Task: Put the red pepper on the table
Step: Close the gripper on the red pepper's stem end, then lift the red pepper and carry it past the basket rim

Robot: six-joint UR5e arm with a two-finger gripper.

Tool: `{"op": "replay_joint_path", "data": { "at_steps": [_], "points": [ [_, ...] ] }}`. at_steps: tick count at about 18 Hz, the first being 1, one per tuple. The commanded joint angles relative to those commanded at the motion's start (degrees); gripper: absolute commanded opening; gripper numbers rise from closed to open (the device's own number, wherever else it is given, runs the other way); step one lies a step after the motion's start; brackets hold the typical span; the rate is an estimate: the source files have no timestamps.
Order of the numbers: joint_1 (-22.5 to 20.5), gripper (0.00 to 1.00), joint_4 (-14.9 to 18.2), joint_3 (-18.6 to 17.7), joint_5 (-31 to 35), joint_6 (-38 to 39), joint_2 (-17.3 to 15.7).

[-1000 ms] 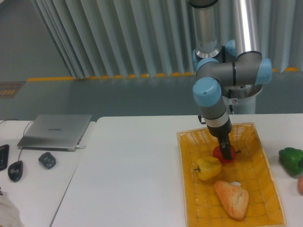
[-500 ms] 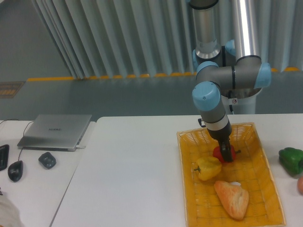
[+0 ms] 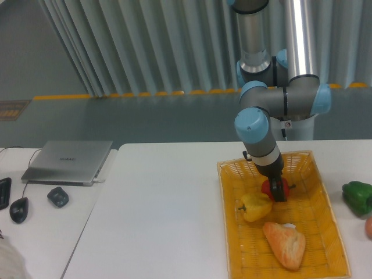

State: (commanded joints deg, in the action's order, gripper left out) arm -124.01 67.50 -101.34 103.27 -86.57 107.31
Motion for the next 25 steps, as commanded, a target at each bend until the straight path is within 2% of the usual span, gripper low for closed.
{"op": "replay_joint_path", "data": {
  "at_steps": [3, 5, 11, 17, 21, 25],
  "points": [
    [0.0, 0.64, 0.0, 0.18, 0.44, 0.17, 0.35],
    [-0.17, 0.55, 0.0, 0.53, 0.44, 0.09, 0.35],
    [-0.7, 0.55, 0.96, 2.81, 0.62, -0.61, -1.05],
    [-3.77, 0.55, 3.43, 5.53, -0.09, -0.88, -6.41],
    [-8.51, 0.56, 3.69, 7.73, -1.75, -2.98, -7.73],
    [-16.5, 0.56, 3.16, 8.26, -5.35, -10.09, -7.73]
  ]
}}
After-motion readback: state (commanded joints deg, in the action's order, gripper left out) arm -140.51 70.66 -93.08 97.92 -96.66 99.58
